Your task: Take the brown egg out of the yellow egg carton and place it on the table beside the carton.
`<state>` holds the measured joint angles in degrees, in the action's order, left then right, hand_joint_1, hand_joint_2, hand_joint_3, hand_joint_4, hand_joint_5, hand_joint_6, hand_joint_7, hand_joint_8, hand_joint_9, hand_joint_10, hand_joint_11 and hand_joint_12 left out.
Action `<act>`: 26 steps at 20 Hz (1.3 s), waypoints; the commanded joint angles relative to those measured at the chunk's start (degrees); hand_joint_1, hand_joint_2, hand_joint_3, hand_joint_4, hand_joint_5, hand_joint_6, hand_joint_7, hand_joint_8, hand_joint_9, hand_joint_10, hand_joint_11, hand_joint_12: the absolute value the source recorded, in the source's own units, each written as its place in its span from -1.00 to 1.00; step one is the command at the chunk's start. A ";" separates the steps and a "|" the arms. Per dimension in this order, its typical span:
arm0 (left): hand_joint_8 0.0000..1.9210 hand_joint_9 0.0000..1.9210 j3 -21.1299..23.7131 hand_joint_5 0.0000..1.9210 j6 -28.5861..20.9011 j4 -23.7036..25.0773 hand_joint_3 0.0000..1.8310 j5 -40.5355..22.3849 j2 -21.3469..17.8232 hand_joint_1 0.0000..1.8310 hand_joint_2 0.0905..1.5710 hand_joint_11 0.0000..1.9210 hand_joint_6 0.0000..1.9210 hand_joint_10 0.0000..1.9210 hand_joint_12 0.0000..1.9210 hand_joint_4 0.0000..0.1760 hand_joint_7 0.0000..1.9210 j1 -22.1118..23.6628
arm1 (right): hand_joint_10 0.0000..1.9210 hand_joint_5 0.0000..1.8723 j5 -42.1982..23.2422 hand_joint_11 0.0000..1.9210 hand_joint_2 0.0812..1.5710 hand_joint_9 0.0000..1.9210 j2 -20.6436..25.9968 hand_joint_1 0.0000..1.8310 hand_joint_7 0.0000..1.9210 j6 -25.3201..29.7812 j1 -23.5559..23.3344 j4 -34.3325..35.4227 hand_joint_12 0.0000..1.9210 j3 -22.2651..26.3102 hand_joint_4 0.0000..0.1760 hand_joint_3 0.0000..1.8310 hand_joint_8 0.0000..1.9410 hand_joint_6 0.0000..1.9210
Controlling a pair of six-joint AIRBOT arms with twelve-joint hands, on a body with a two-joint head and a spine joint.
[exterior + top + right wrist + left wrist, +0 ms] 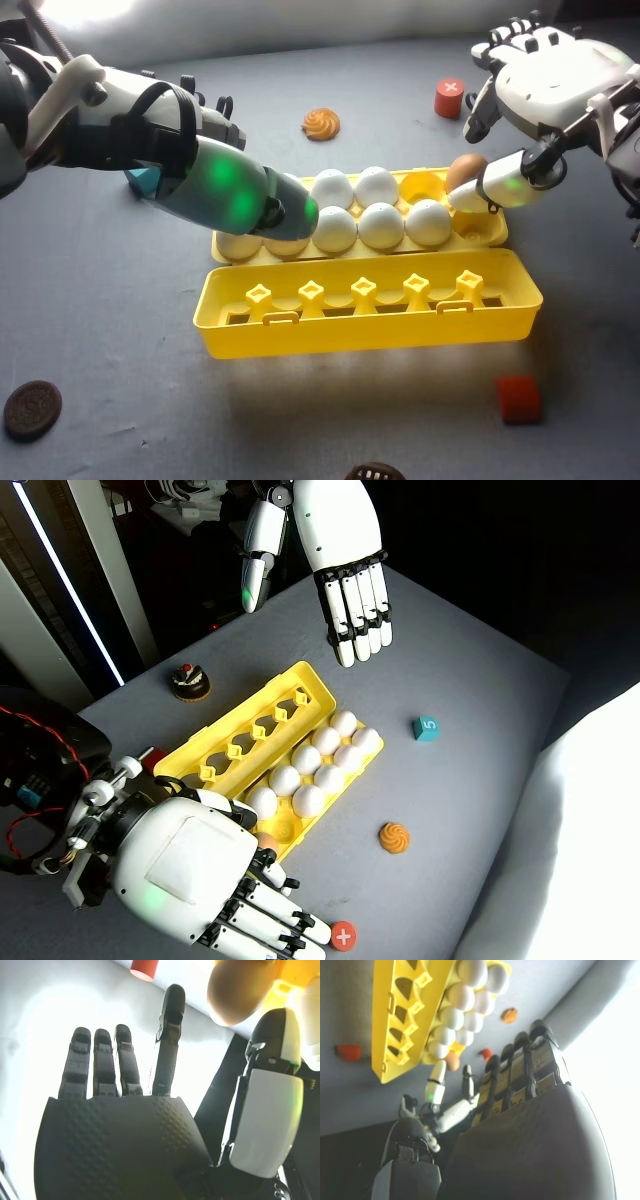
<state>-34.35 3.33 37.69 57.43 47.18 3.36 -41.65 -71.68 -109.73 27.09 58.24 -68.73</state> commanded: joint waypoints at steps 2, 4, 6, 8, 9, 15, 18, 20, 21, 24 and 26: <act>-1.00 -0.99 -0.09 -0.99 0.49 3.20 -1.00 -2.31 0.12 -1.00 0.38 -1.00 -1.00 -1.00 -0.81 -1.00 -0.99 0.68 | -1.00 -0.02 -4.60 -1.00 -0.02 -1.00 0.07 -0.24 -0.89 0.20 0.15 -2.66 -1.00 -0.33 0.13 -0.99 -1.00 -0.99; -1.00 -0.99 -0.16 -1.00 0.66 3.05 -1.00 -2.26 0.13 -1.00 0.37 -1.00 -1.00 -1.00 -0.85 -1.00 -1.00 0.68 | -1.00 -0.01 -4.61 -1.00 0.00 -1.00 -0.15 -0.19 -0.93 0.22 0.21 -2.67 -1.00 -0.49 -0.15 -0.98 -1.00 -0.99; -0.99 -0.97 -0.19 -0.97 0.67 3.29 -1.00 -1.75 0.13 -1.00 0.37 -1.00 -0.99 -0.99 -0.80 -1.00 -0.98 0.79 | -1.00 0.02 -4.64 -1.00 0.04 -1.00 -0.36 -0.19 -0.87 0.33 0.18 -2.67 -1.00 -0.71 -0.10 -0.99 -0.99 -0.99; -1.00 -0.98 -0.21 -0.99 0.66 3.50 -1.00 -1.67 0.13 -1.00 0.37 -1.00 -1.00 -1.00 -0.82 -1.00 -0.98 0.80 | -1.00 0.05 -4.88 -1.00 0.07 -1.00 -0.59 -0.10 -0.89 0.38 -0.05 -3.04 -1.00 -0.81 -0.23 -0.99 -1.00 -0.98; -1.00 -0.97 -0.21 -0.97 0.66 3.50 -1.00 -1.61 0.13 -1.00 0.36 -1.00 -1.00 -1.00 -0.80 -1.00 -0.97 0.80 | -1.00 0.07 -4.88 -1.00 0.09 -1.00 -0.70 -0.06 -0.88 0.38 -0.21 -3.09 -1.00 -0.88 -0.04 -0.98 -1.00 -0.98; -1.00 -1.00 -0.20 -0.98 0.66 3.50 -1.00 -1.33 0.13 -1.00 0.38 -1.00 -1.00 -1.00 -0.81 -1.00 -1.00 0.80 | -1.00 0.55 -5.21 -1.00 0.19 -1.00 -1.33 0.29 -0.76 0.38 -0.51 -3.13 -1.00 -0.92 -1.00 -1.00 -1.00 -0.85; -1.00 -1.00 -0.21 -0.99 0.64 3.50 -1.00 -1.33 0.14 -1.00 0.36 -1.00 -1.00 -1.00 -0.83 -1.00 -1.00 0.80 | -1.00 0.55 -5.37 -1.00 0.19 -1.00 -1.40 0.29 -0.77 0.38 -1.01 -3.21 -1.00 -0.90 -1.00 -1.00 -0.99 -0.87; -1.00 -0.98 -0.22 -0.99 0.43 3.50 -1.00 -1.33 0.14 -1.00 0.36 -1.00 -1.00 -0.99 -0.82 -1.00 -0.98 0.80 | -1.00 0.56 -5.40 -1.00 0.18 -1.00 -1.38 0.29 -0.72 0.38 -1.58 -3.20 -1.00 -0.90 -1.00 -1.00 -0.99 -0.87; -1.00 -0.99 -0.22 -0.98 0.43 3.50 -1.00 -1.33 0.14 -1.00 0.36 -1.00 -0.99 -1.00 -0.82 -1.00 -0.99 0.80 | -1.00 0.56 -5.49 -1.00 0.19 -1.00 -1.37 0.27 -0.71 0.38 -1.94 -3.20 -1.00 -0.88 -0.81 -1.00 -0.99 -0.87; -1.00 -1.00 -0.23 -1.00 0.42 3.51 -1.00 -1.06 0.14 -1.00 0.37 -1.00 -1.00 -1.00 -0.94 -1.00 -1.00 0.76 | -1.00 0.56 -5.92 -1.00 0.19 -1.00 -1.14 0.29 -0.71 0.14 -3.84 -3.19 -1.00 -0.71 -1.00 -1.00 -1.00 -0.88; -1.00 -1.00 -0.24 -0.99 0.37 3.51 -1.00 -1.02 0.15 -1.00 0.38 -1.00 -1.00 -1.00 -0.89 -1.00 -1.00 0.76 | -1.00 0.54 -6.15 -1.00 0.19 -1.00 -0.48 0.27 -0.72 -0.45 -5.15 -3.18 -1.00 -0.15 -1.00 -1.00 -1.00 -0.86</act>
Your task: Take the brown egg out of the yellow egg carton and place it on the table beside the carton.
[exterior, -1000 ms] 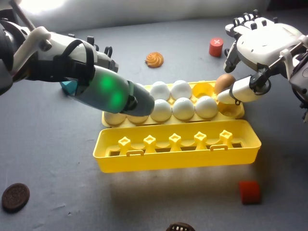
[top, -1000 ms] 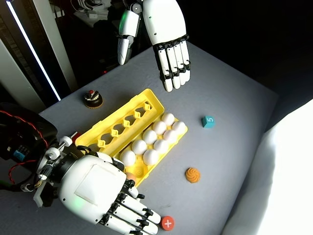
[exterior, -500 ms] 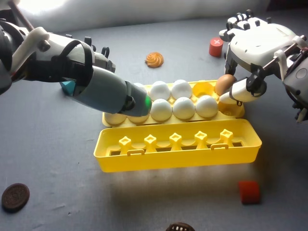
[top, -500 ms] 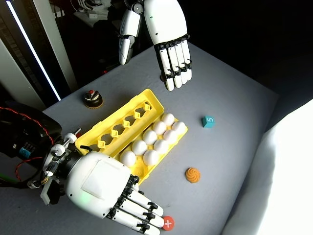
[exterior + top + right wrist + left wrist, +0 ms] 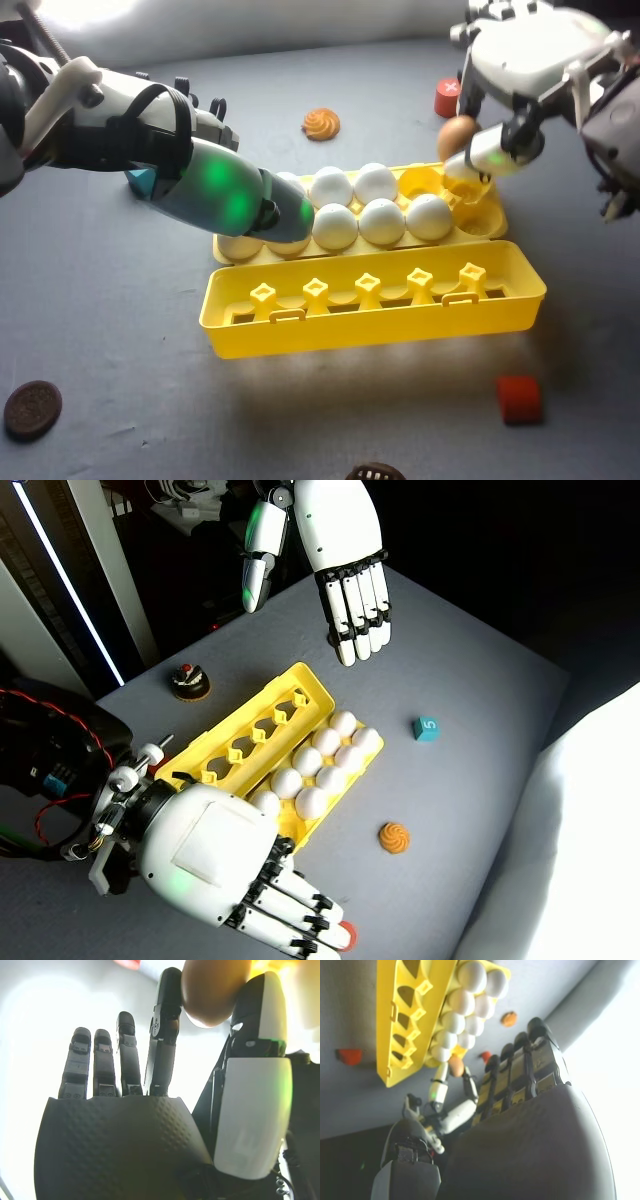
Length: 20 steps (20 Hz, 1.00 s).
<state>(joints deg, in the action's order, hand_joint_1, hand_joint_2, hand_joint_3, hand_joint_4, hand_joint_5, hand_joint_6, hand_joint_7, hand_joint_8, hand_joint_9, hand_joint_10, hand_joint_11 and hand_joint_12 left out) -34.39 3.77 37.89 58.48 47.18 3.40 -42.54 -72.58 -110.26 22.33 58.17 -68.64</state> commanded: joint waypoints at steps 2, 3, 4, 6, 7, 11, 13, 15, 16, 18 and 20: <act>-1.00 -0.99 -0.20 -0.99 -0.10 3.39 -1.00 -2.06 0.15 -1.00 0.37 -1.00 -1.00 -1.00 -0.84 -1.00 -1.00 0.70 | -1.00 0.53 -5.31 -1.00 0.20 -1.00 1.93 0.29 -0.71 -0.83 -1.06 -3.11 -1.00 1.16 -1.00 -1.00 -1.00 -0.85; -1.00 -0.99 -0.19 -0.99 -0.20 3.40 -1.00 -2.06 0.16 -1.00 0.37 -1.00 -1.00 -1.00 -0.81 -1.00 -1.00 0.68 | -1.00 0.53 -5.42 -1.00 0.19 -1.00 2.82 0.29 -0.70 -1.03 -1.07 -3.11 -1.00 1.92 -1.00 -1.00 -0.99 -0.84; -1.00 -1.00 -0.19 -1.00 -0.24 3.40 -1.00 -2.06 0.16 -1.00 0.37 -1.00 -1.00 -1.00 -0.84 -1.00 -1.00 0.65 | -1.00 0.53 -5.56 -1.00 0.19 -0.99 3.98 0.29 -0.69 -1.39 -0.73 -3.12 -1.00 2.77 -1.00 -1.00 -0.99 -0.84; -1.00 -1.00 -0.17 -0.99 -0.25 3.40 -1.00 -2.06 0.16 -1.00 0.37 -1.00 -1.00 -1.00 -0.84 -1.00 -1.00 0.65 | -1.00 0.49 -6.63 -1.00 0.20 -1.00 5.62 0.30 -0.72 -2.66 0.47 -3.12 -1.00 3.65 -1.00 -1.00 -1.00 -0.76; -1.00 -0.99 -0.14 -0.98 -0.24 3.40 -1.00 -2.06 0.16 -1.00 0.38 -1.00 -0.99 -1.00 -0.83 -1.00 -0.99 0.65 | -1.00 0.49 -7.47 -1.00 0.20 -0.98 6.39 0.27 -0.71 -3.56 1.14 -3.12 -1.00 3.89 -0.98 -1.00 -1.00 -0.76; -1.00 -1.00 -0.13 -1.00 -0.24 3.45 -1.00 -1.91 0.15 -1.00 0.37 -1.00 -1.00 -1.00 -0.83 -1.00 -1.00 0.64 | -1.00 0.49 -7.59 -1.00 0.20 -0.99 8.63 0.27 -0.72 -4.08 3.63 -3.13 -1.00 4.01 -0.87 -1.00 -1.00 -0.75; -1.00 -0.99 -0.02 -0.99 -0.24 3.44 -1.00 -1.74 0.15 -1.00 0.37 -1.00 -1.00 -0.99 -0.81 -1.00 -0.99 0.64 | -1.00 0.49 -7.53 -1.00 0.20 -0.99 8.78 0.27 -0.74 -4.92 5.07 -3.18 -1.00 3.61 -1.00 -1.00 -1.00 -0.76; -0.99 -0.97 -0.03 -0.97 -0.24 3.46 -1.00 -1.73 0.14 -1.00 0.37 -1.00 -0.99 -0.99 -0.78 -1.00 -0.97 0.63 | -1.00 0.53 -6.99 -1.00 0.19 -0.97 8.25 0.29 -0.72 -5.02 6.07 -3.18 -1.00 2.84 -1.00 -1.00 -1.00 -0.83; -0.99 -0.97 -0.01 -0.97 -0.24 3.60 -1.00 -1.62 0.14 -1.00 0.37 -1.00 -0.99 -0.99 -0.78 -1.00 -0.97 0.61 | -1.00 0.53 -6.91 -1.00 0.19 -0.97 7.85 0.29 -0.72 -5.06 6.50 -3.19 -1.00 2.45 -1.00 -1.00 -1.00 -0.83; -1.00 -0.97 -0.01 -0.97 -0.24 3.66 -1.00 -1.51 0.14 -1.00 0.36 -1.00 -1.00 -1.00 -0.76 -1.00 -0.97 0.61 | -1.00 0.53 -6.68 -1.00 0.19 -0.98 6.70 0.27 -0.72 -5.47 6.91 -3.25 -1.00 1.38 -0.81 -1.00 -1.00 -0.84; -1.00 -1.00 -0.04 -0.98 -0.24 3.75 -1.00 -1.51 0.14 -1.00 0.38 -1.00 -1.00 -1.00 -0.83 -1.00 -0.99 0.62 | -1.00 0.54 -6.72 -1.00 0.19 -0.98 5.33 0.28 -0.72 -5.78 7.63 -5.37 -1.00 0.02 -1.00 -1.00 -1.00 -0.84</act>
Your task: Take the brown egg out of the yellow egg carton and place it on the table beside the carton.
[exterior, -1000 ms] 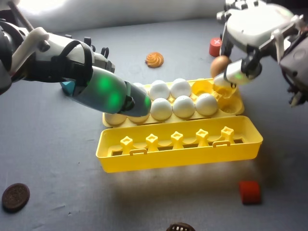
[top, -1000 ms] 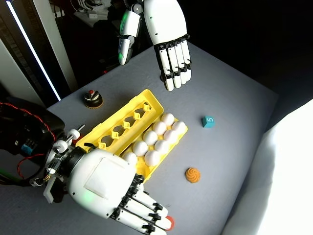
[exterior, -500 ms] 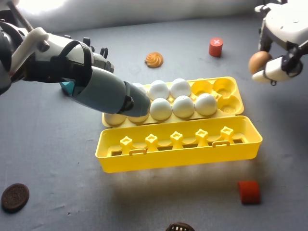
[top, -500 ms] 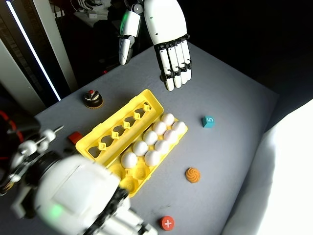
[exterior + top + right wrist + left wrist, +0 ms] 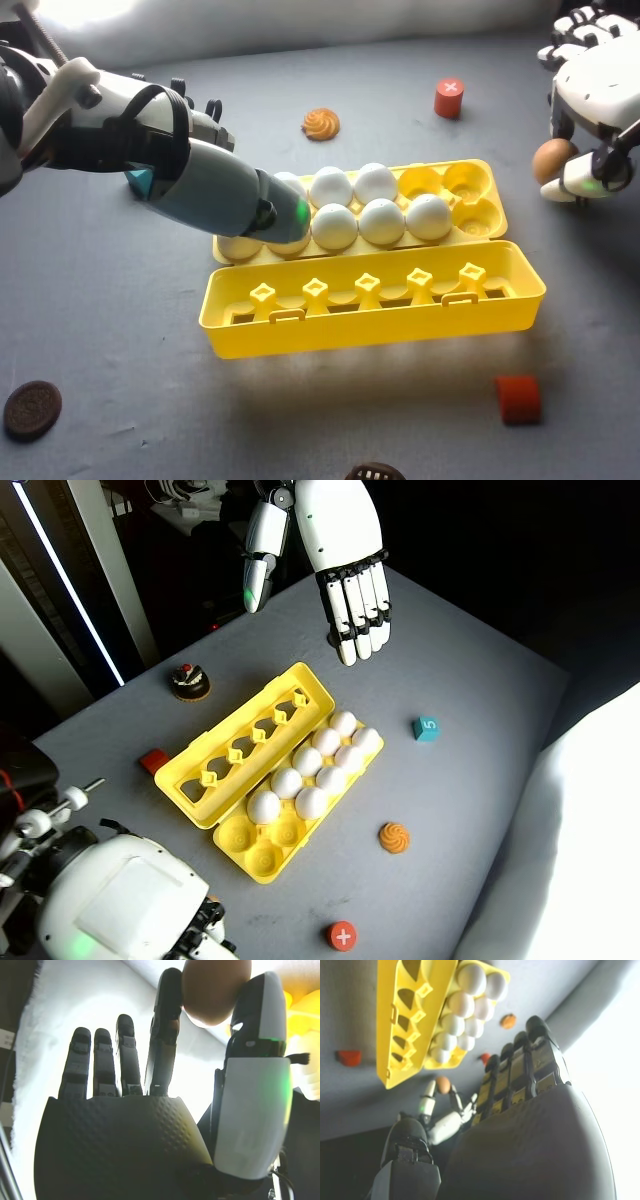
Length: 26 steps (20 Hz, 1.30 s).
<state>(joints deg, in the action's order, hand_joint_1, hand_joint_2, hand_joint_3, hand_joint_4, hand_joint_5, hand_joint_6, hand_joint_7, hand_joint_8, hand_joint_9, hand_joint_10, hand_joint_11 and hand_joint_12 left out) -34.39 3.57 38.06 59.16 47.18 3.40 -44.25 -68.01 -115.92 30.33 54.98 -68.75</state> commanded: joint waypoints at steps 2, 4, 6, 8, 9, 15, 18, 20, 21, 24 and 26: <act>-1.00 -0.98 -0.03 -0.98 -0.04 3.58 -1.00 -2.19 0.13 -1.00 0.37 -1.00 -1.00 -1.00 -0.83 -1.00 -0.98 0.62 | -0.99 0.55 -5.04 -1.00 0.18 -0.95 -0.43 0.31 -0.69 -0.12 0.34 -3.15 -1.00 -1.00 -1.00 -1.00 -1.00 -0.86; -1.00 -1.00 0.00 -0.99 -0.04 3.58 -1.00 -2.19 0.11 -1.00 0.39 -1.00 -1.00 -1.00 -0.85 -1.00 -1.00 0.62 | -1.00 0.55 -5.07 -1.00 0.19 -0.98 -1.44 0.26 -0.72 -0.06 0.73 -3.15 -1.00 -1.79 -0.60 -1.00 -1.00 -0.87; -1.00 -1.00 0.00 -0.99 -0.04 3.58 -1.00 -2.00 0.11 -1.00 0.40 -1.00 -1.00 -1.00 -0.84 -1.00 -1.00 0.62 | -0.99 0.55 -5.15 -1.00 0.19 -0.96 -2.12 0.27 -0.69 -0.06 0.95 -3.45 -1.00 -2.15 -0.85 -1.00 -0.99 -0.86; -1.00 -1.00 0.03 -1.00 -0.04 3.58 -1.00 -1.60 0.11 -1.00 0.39 -1.00 -1.00 -1.00 -0.86 -1.00 -1.00 0.62 | -0.99 0.55 -5.24 -1.00 0.18 -0.95 -2.51 0.26 -0.70 -0.05 1.07 -3.50 -1.00 -2.24 -0.49 -1.00 -1.00 -0.87; -1.00 -0.99 0.03 -0.98 -0.04 3.58 -1.00 -1.55 0.11 -1.00 0.39 -1.00 -0.99 -1.00 -0.81 -1.00 -0.99 0.62 | -0.99 0.54 -5.24 -1.00 0.18 -0.94 -2.60 0.22 -0.73 -0.05 1.16 -3.50 -1.00 -2.24 0.70 -1.00 -0.99 -0.87; -1.00 -1.00 0.08 -1.00 -0.04 3.58 -1.00 -1.08 0.10 -1.00 0.39 -1.00 -1.00 -1.00 -0.85 -1.00 -1.00 0.63 | -1.00 0.00 -6.57 -1.00 0.07 -1.00 -2.13 -0.24 -0.78 -0.13 2.67 -3.87 -1.00 -2.23 0.39 -0.99 -1.00 -1.00; -1.00 -1.00 0.06 -1.00 -0.04 3.58 -0.99 -1.01 0.10 -1.00 0.40 -1.00 -1.00 -1.00 -0.88 -1.00 -1.00 0.63 | -1.00 0.00 -6.78 -1.00 0.03 -1.00 -1.75 -0.24 -0.80 -0.12 2.71 -3.90 -1.00 -2.23 0.51 -1.00 -1.00 -0.99; -1.00 -1.00 0.06 -1.00 -0.04 3.58 -1.00 -1.01 0.11 -1.00 0.39 -1.00 -1.00 -1.00 -0.86 -1.00 -1.00 0.65 | -1.00 -0.01 -6.89 -1.00 0.03 -1.00 -1.58 -0.25 -0.83 -0.12 2.70 -3.95 -1.00 -2.23 0.53 -1.00 -1.00 -1.00; -1.00 -0.99 0.06 -0.98 -0.04 3.58 -1.00 -1.01 0.11 -1.00 0.38 -1.00 -1.00 -1.00 -0.82 -1.00 -0.99 0.66 | -1.00 -0.03 -6.94 -1.00 0.03 -1.00 -1.47 -0.25 -0.79 -0.13 2.68 -3.95 -1.00 -2.22 0.47 -1.00 -0.99 -1.00; -1.00 -1.00 0.03 -1.00 -0.04 3.58 -1.00 -1.01 0.11 -1.00 0.39 -1.00 -1.00 -1.00 -0.86 -1.00 -1.00 0.70 | -1.00 -0.03 -7.12 -1.00 0.02 -1.00 -0.83 -0.23 -0.79 -0.13 2.68 -3.95 -1.00 -1.92 0.43 -1.00 -0.99 -1.00; -1.00 -0.99 0.02 -0.98 -0.04 3.58 -1.00 -1.01 0.11 -1.00 0.41 -1.00 -1.00 -1.00 -0.79 -1.00 -0.99 0.78 | -1.00 -0.02 -7.20 -1.00 0.01 -1.00 0.58 -0.22 -0.78 -0.12 2.37 -3.95 -1.00 -0.50 0.26 -1.00 -0.99 -1.00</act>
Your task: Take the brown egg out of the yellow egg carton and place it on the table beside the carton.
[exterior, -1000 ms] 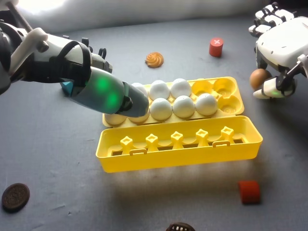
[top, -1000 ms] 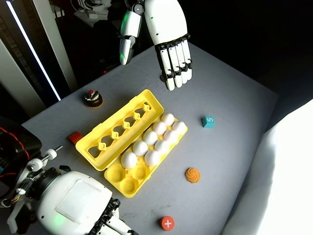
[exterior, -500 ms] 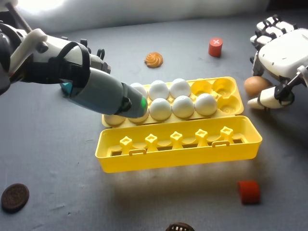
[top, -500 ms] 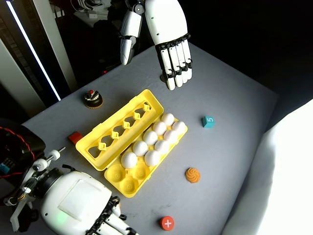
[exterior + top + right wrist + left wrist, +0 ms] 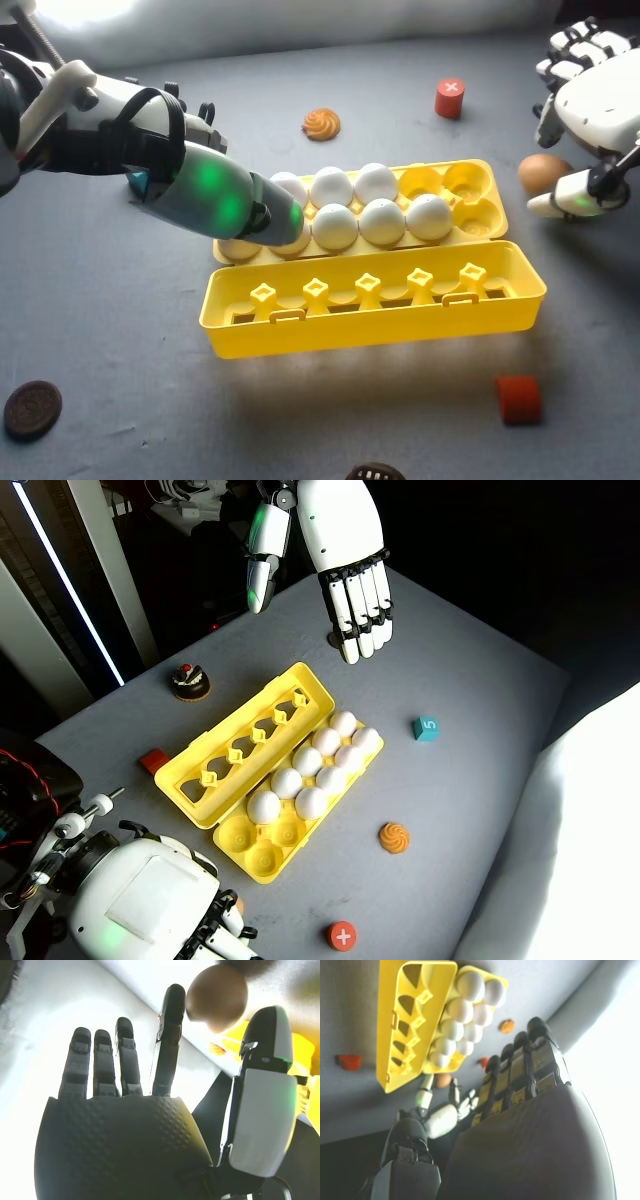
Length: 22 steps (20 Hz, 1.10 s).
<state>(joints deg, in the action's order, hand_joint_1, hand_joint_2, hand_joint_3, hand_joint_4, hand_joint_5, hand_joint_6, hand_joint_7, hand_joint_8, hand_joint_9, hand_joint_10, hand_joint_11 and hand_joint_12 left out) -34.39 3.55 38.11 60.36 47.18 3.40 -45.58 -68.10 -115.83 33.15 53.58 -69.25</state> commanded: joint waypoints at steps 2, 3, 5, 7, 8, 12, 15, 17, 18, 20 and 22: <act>-1.00 -1.00 0.02 -0.98 -0.02 3.54 -1.00 -2.21 0.12 -1.00 0.40 -1.00 -1.00 -1.00 -0.80 -1.00 -1.00 0.81 | -1.00 -0.03 -5.26 -1.00 0.02 -1.00 2.72 -0.22 -0.81 -0.03 -1.22 -2.55 -1.00 2.42 0.34 -1.00 -1.00 -1.00; -1.00 -0.99 0.02 -0.97 -0.02 3.54 -1.00 -2.21 0.13 -1.00 0.40 -1.00 -0.99 -1.00 -0.79 -1.00 -0.99 0.82 | -1.00 -0.02 -4.99 -1.00 0.01 -1.00 4.23 -0.23 -0.81 0.41 -1.74 -2.55 -1.00 4.18 0.41 -1.00 -1.00 -0.99; -1.00 -1.00 0.02 -1.00 -0.02 3.54 -1.00 -2.21 0.15 -1.00 0.40 -1.00 -1.00 -1.00 -0.86 -1.00 -1.00 0.84 | -1.00 -0.01 -5.00 -1.00 0.01 -1.00 8.01 -0.25 -0.81 -0.01 -2.53 -2.55 -1.00 8.77 0.66 -1.00 -1.00 -0.99; -1.00 -1.00 0.03 -1.00 -0.02 3.54 -1.00 -2.21 0.15 -1.00 0.38 -1.00 -1.00 -1.00 -0.89 -1.00 -1.00 0.84 | -1.00 -0.03 -5.01 -1.00 0.02 -1.00 10.86 -0.25 -0.83 -0.59 -2.94 -2.54 -1.00 11.95 0.58 -1.00 -1.00 -1.00; -1.00 -0.99 0.03 -0.98 -0.02 3.54 -1.00 -2.21 0.15 -1.00 0.38 -1.00 -1.00 -1.00 -0.83 -1.00 -0.99 0.86 | -1.00 -0.03 -5.00 -1.00 0.04 -1.00 12.19 -0.27 -0.82 -0.59 -3.11 -2.54 -1.00 13.22 0.59 -0.99 -1.00 -1.00; -0.99 -0.95 0.06 -0.96 0.02 3.54 -1.00 -2.21 0.17 -1.00 0.36 -1.00 -0.99 -0.99 -0.72 -1.00 -0.96 1.12 | -0.98 0.02 -3.94 -1.00 0.02 -0.95 20.61 -0.18 -0.76 -1.59 -4.42 -2.53 -1.00 22.57 0.10 -1.00 -0.98 -0.98; -0.99 -0.97 0.30 -0.98 0.25 3.53 -1.00 -2.20 0.17 -1.00 0.33 -1.00 -0.99 -0.99 -0.82 -1.00 -0.98 1.42 | 0.17 0.04 -2.35 -0.70 0.04 -0.42 25.71 -0.38 -0.31 -2.81 -5.58 -2.53 0.45 28.80 -1.00 -1.00 0.15 0.07; -1.00 -0.96 0.29 -0.98 0.46 3.53 -1.00 -2.20 0.16 -1.00 0.37 -1.00 -1.00 -0.99 -0.80 -1.00 -0.99 1.40 | 0.97 0.21 -2.12 0.22 0.09 0.09 28.28 -0.61 0.15 -4.08 -6.38 -2.52 0.98 31.95 -1.00 -0.99 0.97 0.96; -1.00 -0.97 0.19 -1.00 0.71 3.53 -1.00 -2.20 0.16 -1.00 0.35 -1.00 -1.00 -0.99 -0.79 -1.00 -0.99 1.39 | 0.99 0.44 -2.12 0.50 0.20 0.35 29.82 -0.64 0.37 -5.79 -6.85 -1.41 1.00 33.94 -1.00 -0.99 0.99 0.99; -1.00 -0.98 0.15 -1.00 0.77 3.55 -0.99 -2.20 0.17 -1.00 0.37 -1.00 -1.00 -1.00 -0.82 -1.00 -0.99 1.36 | 1.00 0.54 -1.76 0.80 0.64 0.64 31.41 -0.02 0.58 -10.25 -8.17 2.17 1.00 36.43 -1.00 -0.96 1.00 1.00; -0.99 -0.97 0.15 -0.97 0.83 3.56 -1.00 -1.80 0.18 -1.00 0.39 -1.00 -1.00 -0.99 -0.79 -1.00 -0.96 1.36 | 1.00 0.51 -1.72 0.81 0.63 0.67 33.23 0.44 0.60 -13.13 -9.29 5.55 1.00 39.43 -1.00 -0.99 1.00 1.00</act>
<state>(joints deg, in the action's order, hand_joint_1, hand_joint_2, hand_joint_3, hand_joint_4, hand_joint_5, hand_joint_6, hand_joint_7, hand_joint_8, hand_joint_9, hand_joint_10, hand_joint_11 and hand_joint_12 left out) -34.22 4.27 38.09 60.55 47.18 4.16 -43.03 -35.07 -128.75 24.51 62.57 -29.89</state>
